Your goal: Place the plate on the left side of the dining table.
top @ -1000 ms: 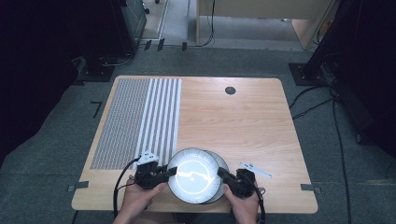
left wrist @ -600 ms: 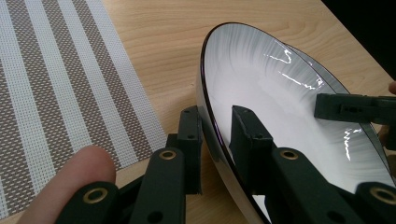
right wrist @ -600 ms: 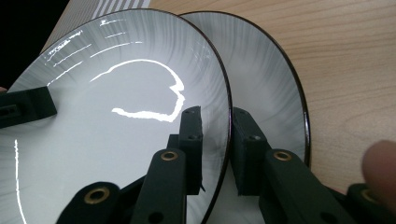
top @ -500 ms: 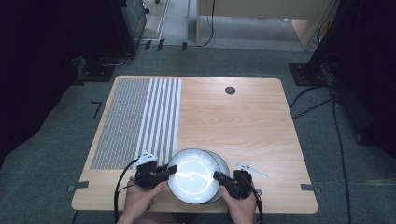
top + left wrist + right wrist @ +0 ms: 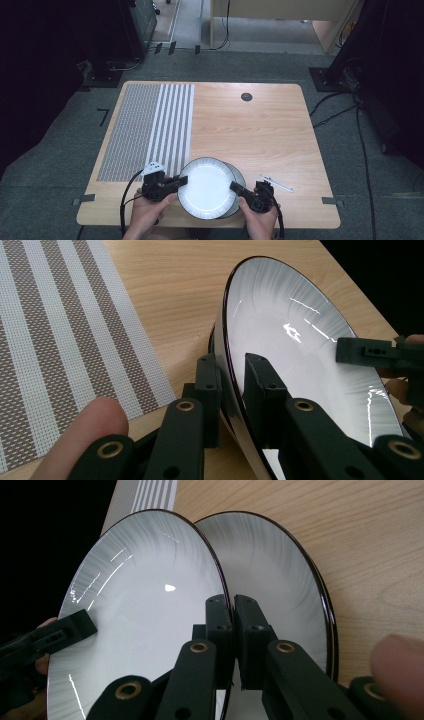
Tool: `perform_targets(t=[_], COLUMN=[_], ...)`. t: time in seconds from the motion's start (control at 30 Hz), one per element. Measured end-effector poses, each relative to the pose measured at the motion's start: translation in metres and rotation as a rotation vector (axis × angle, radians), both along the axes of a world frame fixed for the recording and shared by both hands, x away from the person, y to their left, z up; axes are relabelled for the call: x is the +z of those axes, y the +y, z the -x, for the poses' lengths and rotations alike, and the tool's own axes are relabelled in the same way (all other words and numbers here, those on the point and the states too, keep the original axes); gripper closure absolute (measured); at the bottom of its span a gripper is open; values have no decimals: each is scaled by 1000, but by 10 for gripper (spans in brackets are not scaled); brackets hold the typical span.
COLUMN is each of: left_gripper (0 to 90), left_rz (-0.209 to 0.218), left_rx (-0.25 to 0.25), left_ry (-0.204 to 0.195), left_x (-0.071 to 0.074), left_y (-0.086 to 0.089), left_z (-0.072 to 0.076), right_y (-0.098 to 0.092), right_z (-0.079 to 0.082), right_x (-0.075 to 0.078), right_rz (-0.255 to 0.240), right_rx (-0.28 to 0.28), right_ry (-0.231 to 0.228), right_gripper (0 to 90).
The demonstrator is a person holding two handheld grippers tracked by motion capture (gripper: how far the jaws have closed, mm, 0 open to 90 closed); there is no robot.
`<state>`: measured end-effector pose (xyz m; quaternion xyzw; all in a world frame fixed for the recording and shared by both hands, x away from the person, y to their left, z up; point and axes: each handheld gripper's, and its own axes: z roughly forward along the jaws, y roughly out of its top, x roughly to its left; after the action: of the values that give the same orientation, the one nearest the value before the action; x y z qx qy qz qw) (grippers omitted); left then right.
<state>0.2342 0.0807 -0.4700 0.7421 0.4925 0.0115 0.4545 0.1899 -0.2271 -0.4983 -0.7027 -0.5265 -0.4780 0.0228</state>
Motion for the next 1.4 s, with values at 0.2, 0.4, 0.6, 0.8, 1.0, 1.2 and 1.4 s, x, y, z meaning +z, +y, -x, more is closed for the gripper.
perform_targets(t=[0.2, 0.4, 0.6, 0.8, 1.0, 1.2, 1.4], left_gripper=[802, 812, 812, 811, 811, 811, 812], left_rz=[30, 59, 72, 83, 98, 105, 134], left_rx=[8, 21, 53, 77, 124, 174, 230], left_ry=[-2, -19, -31, -34, -40, -44, -29], left_x=[5, 9, 13, 17, 20, 22, 22], left_y=[7, 14, 22, 37, 56, 74, 91], left_z=[-1, -1, -1, -6, -11, -17, -24], right_y=[3, 8, 15, 28, 46, 64, 84], right_z=[0, -2, -9, -22, -39, -59, -79], right_x=[7, 16, 23, 31, 40, 47, 54], right_rz=[17, 29, 29, 44, 57, 63, 79], right_rx=[26, 52, 62, 89, 124, 163, 196], right_ry=[-16, -37, -39, -48, -55, -52, -50], right_gripper=[865, 866, 864, 864, 862, 859, 857])
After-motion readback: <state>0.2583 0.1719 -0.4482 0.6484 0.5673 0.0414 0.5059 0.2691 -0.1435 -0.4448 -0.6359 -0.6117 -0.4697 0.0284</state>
